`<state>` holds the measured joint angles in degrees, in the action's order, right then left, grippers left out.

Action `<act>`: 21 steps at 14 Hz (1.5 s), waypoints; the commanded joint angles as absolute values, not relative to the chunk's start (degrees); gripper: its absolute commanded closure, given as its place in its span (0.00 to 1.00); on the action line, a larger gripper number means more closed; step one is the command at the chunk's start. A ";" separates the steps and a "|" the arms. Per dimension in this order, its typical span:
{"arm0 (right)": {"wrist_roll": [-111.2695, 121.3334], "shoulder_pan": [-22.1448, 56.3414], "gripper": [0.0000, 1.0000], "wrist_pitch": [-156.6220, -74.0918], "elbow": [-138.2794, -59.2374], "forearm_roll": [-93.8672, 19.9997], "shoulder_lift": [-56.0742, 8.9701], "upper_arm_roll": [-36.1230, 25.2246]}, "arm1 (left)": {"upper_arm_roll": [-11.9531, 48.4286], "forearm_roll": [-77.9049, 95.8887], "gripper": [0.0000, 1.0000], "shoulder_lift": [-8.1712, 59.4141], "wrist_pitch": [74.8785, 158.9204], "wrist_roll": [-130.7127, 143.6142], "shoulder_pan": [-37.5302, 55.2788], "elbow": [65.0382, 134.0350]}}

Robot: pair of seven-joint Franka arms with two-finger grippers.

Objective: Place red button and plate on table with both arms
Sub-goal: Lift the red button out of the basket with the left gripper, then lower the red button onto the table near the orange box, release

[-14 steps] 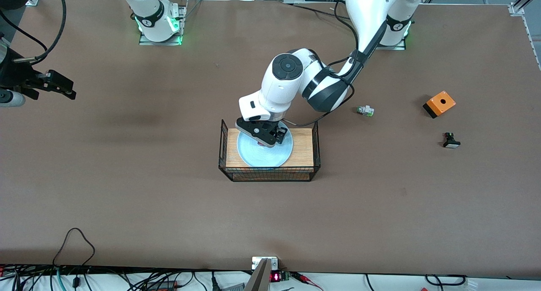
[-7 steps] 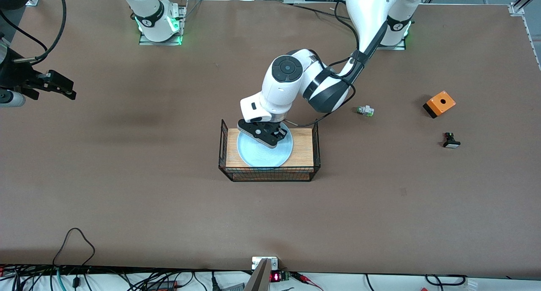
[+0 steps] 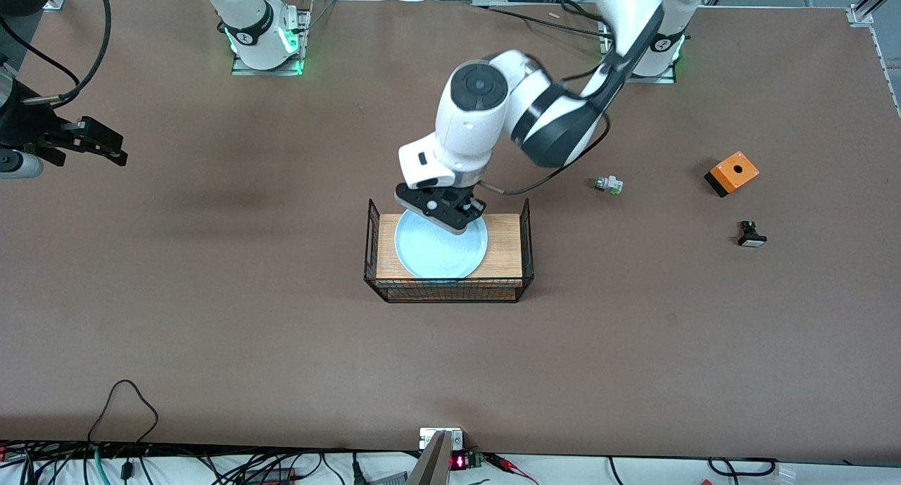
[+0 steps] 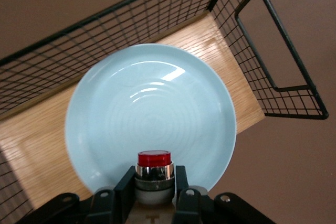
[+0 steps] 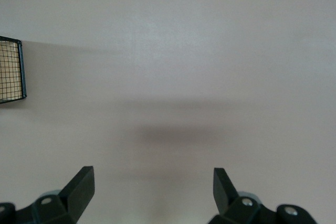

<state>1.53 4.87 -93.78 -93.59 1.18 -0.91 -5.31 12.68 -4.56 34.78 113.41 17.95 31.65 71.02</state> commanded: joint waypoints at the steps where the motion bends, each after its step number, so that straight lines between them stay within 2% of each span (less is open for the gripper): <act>1: 1.41 5.01 0.00 -93.08 -93.34 1.14 -0.62 -5.27 | 13.01 -5.18 0.91 31.04 104.44 17.32 25.42 69.96; 5: 1.41 4.92 0.00 -92.99 -93.34 1.14 -0.62 -5.27 | 12.92 -5.53 0.91 28.65 90.38 6.45 15.23 71.27; 8: 1.41 4.83 0.00 -93.08 -92.99 1.14 -0.88 -5.36 | 12.48 -6.85 0.92 29.96 90.26 -3.57 7.23 74.43; 14: 1.41 4.75 0.00 -93.08 -93.08 1.14 -0.97 -5.45 | 12.66 -11.60 0.93 29.62 112.81 -14.23 -4.38 95.50; 18: 1.50 5.27 0.00 -93.25 -93.08 1.32 -1.49 -5.27 | 12.66 -11.60 0.93 29.79 134.50 -20.30 -9.31 109.39; 20: 1.41 5.19 0.00 -93.52 -92.90 0.88 -1.93 -5.27 | 12.48 -11.51 0.92 30.67 139.73 -20.30 -9.58 112.31; 21: 1.41 5.10 0.00 -93.60 -92.90 0.70 -2.11 -5.27 | 12.48 -11.51 0.88 31.37 140.70 -20.30 -10.10 112.59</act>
<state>1.52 4.99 -93.76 -93.60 1.16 -1.57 -5.27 11.65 -10.51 32.25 137.95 -19.56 -9.13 110.04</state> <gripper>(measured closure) 0.000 0.670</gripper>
